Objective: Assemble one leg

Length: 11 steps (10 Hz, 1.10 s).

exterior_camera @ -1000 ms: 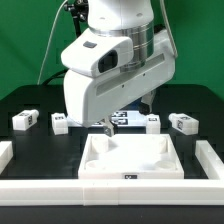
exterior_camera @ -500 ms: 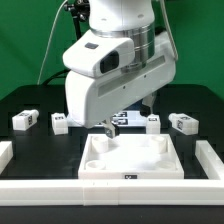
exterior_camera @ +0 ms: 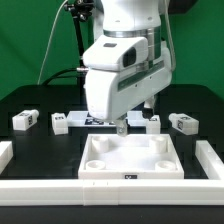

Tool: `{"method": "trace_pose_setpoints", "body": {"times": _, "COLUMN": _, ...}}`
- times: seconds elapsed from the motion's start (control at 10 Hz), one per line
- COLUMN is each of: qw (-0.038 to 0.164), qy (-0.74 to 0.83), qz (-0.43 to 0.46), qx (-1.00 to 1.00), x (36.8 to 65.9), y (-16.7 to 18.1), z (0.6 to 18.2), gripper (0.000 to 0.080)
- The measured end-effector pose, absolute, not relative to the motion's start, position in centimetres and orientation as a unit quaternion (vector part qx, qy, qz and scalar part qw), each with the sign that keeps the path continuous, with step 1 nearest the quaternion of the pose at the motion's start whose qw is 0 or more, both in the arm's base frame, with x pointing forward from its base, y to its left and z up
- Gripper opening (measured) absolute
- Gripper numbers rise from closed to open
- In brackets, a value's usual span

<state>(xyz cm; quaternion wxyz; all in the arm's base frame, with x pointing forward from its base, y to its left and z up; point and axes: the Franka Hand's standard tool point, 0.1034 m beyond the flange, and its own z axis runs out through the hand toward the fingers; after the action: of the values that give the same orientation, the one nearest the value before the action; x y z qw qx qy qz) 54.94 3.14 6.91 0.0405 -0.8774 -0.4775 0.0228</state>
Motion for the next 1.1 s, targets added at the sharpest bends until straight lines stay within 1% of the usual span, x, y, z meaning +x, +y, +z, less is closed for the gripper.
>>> {"method": "trace_pose_setpoints", "body": {"times": 0.4, "qw": 0.039, "qy": -0.483, "qz": 0.020, "qx": -0.874, "x": 55.0, "y": 3.0, "z": 6.9, "gripper": 0.0650}}
{"method": "trace_pose_setpoints", "body": {"times": 0.6, "qw": 0.017, "qy": -0.584, "qz": -0.004, "qx": -0.812, "x": 54.1, "y": 2.6, "z": 5.9, "gripper": 0.0650}}
{"method": "trace_pose_setpoints", "body": {"times": 0.8, "qw": 0.007, "qy": -0.647, "qz": -0.001, "qx": -0.762, "x": 53.4, "y": 2.5, "z": 5.1, "gripper": 0.0650}}
{"method": "trace_pose_setpoints", "body": {"times": 0.9, "qw": 0.006, "qy": -0.646, "qz": -0.003, "qx": -0.764, "x": 52.7, "y": 2.1, "z": 4.9, "gripper": 0.0650}}
{"method": "trace_pose_setpoints", "body": {"times": 1.1, "qw": 0.007, "qy": -0.644, "qz": -0.002, "qx": -0.765, "x": 52.7, "y": 2.0, "z": 4.8, "gripper": 0.0650}}
